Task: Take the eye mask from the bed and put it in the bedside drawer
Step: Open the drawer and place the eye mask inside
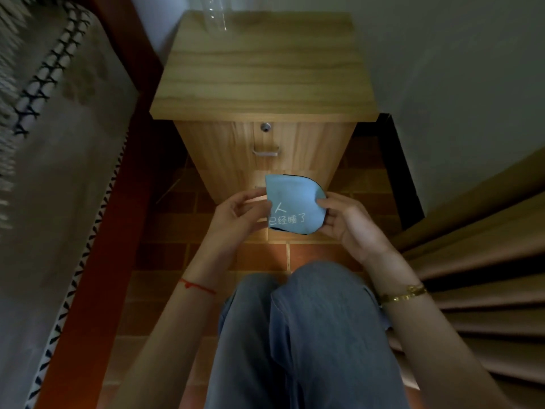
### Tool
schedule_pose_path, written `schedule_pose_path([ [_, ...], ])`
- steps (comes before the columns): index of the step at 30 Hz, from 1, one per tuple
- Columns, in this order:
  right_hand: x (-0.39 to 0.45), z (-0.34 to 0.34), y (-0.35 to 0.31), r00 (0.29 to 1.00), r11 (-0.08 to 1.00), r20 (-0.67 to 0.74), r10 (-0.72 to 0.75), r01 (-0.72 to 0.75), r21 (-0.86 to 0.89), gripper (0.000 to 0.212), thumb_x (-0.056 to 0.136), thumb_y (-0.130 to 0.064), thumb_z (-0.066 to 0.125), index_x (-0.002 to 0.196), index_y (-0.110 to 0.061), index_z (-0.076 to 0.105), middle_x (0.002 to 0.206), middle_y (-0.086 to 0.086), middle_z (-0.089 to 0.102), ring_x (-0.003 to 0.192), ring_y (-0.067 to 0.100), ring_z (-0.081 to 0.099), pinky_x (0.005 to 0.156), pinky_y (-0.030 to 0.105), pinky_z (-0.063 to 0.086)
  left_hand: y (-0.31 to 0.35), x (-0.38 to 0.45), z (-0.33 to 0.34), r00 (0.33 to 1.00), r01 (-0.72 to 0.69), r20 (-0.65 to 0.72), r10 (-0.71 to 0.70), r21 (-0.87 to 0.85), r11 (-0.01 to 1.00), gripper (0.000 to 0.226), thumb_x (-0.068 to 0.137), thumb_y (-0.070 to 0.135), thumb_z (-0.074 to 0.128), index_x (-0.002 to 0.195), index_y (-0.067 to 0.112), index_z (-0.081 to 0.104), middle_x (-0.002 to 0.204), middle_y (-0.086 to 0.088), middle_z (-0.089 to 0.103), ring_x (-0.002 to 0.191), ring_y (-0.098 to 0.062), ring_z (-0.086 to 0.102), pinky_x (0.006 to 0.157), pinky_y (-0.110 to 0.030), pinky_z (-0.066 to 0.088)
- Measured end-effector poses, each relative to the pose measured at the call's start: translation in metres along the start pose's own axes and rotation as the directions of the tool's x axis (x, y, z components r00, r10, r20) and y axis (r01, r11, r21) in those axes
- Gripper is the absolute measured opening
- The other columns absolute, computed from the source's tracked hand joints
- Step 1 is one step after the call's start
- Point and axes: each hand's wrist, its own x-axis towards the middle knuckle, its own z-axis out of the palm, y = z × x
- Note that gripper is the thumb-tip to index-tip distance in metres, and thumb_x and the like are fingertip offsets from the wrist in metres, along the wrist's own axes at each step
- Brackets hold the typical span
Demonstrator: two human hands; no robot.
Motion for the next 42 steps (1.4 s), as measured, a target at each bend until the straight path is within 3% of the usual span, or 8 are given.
schedule_pose_path([
  [8,0.031,-0.011,-0.009,0.999,0.999,-0.037,-0.019,0.018,-0.036,0.022,0.088,-0.013,0.057,0.107,-0.005,0.065,0.102,0.011,0.073,0.094,0.022,0.071,0.074,0.029,0.059,0.005,0.115,0.012,0.979,0.181,-0.062,-0.196,-0.194,0.964,0.042,0.091,0.028,0.062,0.122,0.001,0.055,0.122,-0.01,0.067,0.107,-0.023,0.067,0.094,-0.037,0.055],
  [13,0.048,-0.01,-0.011,0.999,0.999,-0.038,0.008,-0.009,-0.037,0.022,0.088,-0.013,0.057,0.107,-0.006,0.065,0.103,0.011,0.073,0.095,0.022,0.071,0.076,0.031,0.058,-0.005,0.152,0.019,0.934,0.345,-0.048,-0.355,-0.146,0.927,0.047,0.097,0.039,0.046,0.133,0.009,0.051,0.124,-0.007,0.062,0.101,-0.013,0.062,0.054,-0.022,0.052],
  [18,0.061,-0.009,-0.011,0.999,0.999,-0.035,0.025,-0.026,-0.033,0.025,0.089,-0.013,0.056,0.113,-0.005,0.062,0.107,0.013,0.071,0.099,0.024,0.07,0.081,0.033,0.058,-0.008,0.183,0.021,0.945,0.307,-0.024,-0.327,-0.283,0.909,0.043,0.097,0.022,0.053,0.135,0.002,0.051,0.139,-0.012,0.056,0.124,-0.024,0.056,0.077,-0.022,0.052],
  [24,0.064,-0.006,-0.013,0.999,0.999,-0.033,0.041,-0.041,-0.003,0.03,0.09,-0.01,0.054,0.117,0.002,0.06,0.116,0.019,0.068,0.108,0.031,0.065,0.092,0.043,0.054,-0.015,0.195,0.022,0.94,0.317,-0.023,-0.341,-0.313,0.895,0.015,0.097,0.02,0.053,0.101,0.009,0.062,0.089,0.0,0.065,0.086,-0.011,0.063,0.061,-0.019,0.054],
  [27,0.061,-0.006,-0.014,0.998,0.999,-0.047,0.041,-0.041,0.001,0.033,0.09,-0.009,0.054,0.12,0.003,0.058,0.119,0.022,0.066,0.11,0.033,0.064,0.095,0.046,0.052,-0.014,0.192,0.025,0.956,0.26,-0.047,-0.29,-0.321,0.911,0.024,0.101,0.021,0.045,0.114,0.007,0.058,0.093,0.0,0.064,0.084,-0.009,0.061,0.057,-0.014,0.055],
  [32,0.052,-0.005,-0.013,0.998,1.0,-0.054,0.03,-0.03,-0.009,0.032,0.09,-0.011,0.055,0.12,0.002,0.058,0.118,0.021,0.066,0.109,0.032,0.064,0.094,0.043,0.053,-0.019,0.175,0.027,0.963,0.215,-0.078,-0.257,-0.35,0.912,0.019,0.099,0.016,0.048,0.099,0.003,0.062,0.091,-0.003,0.065,0.086,-0.012,0.062,0.061,-0.015,0.056],
  [37,0.039,-0.001,-0.009,0.998,1.0,-0.061,0.004,-0.005,-0.024,0.034,0.09,-0.011,0.054,0.119,0.006,0.058,0.117,0.023,0.066,0.108,0.034,0.064,0.094,0.045,0.052,-0.027,0.148,0.028,0.956,0.203,-0.137,-0.26,-0.33,0.922,0.019,0.097,0.015,0.053,0.093,-0.001,0.063,0.09,-0.009,0.065,0.082,-0.02,0.063,0.091,-0.036,0.051],
  [42,0.021,0.003,-0.003,0.999,0.999,-0.031,-0.025,0.024,-0.033,0.026,0.089,-0.011,0.054,0.11,0.0,0.064,0.109,0.018,0.07,0.104,0.032,0.066,0.09,0.042,0.054,-0.04,0.118,0.026,0.95,0.19,-0.176,-0.26,-0.335,0.923,0.014,0.095,0.015,0.056,0.083,0.008,0.061,0.08,-0.003,0.062,0.072,-0.015,0.061,0.061,-0.024,0.054],
])
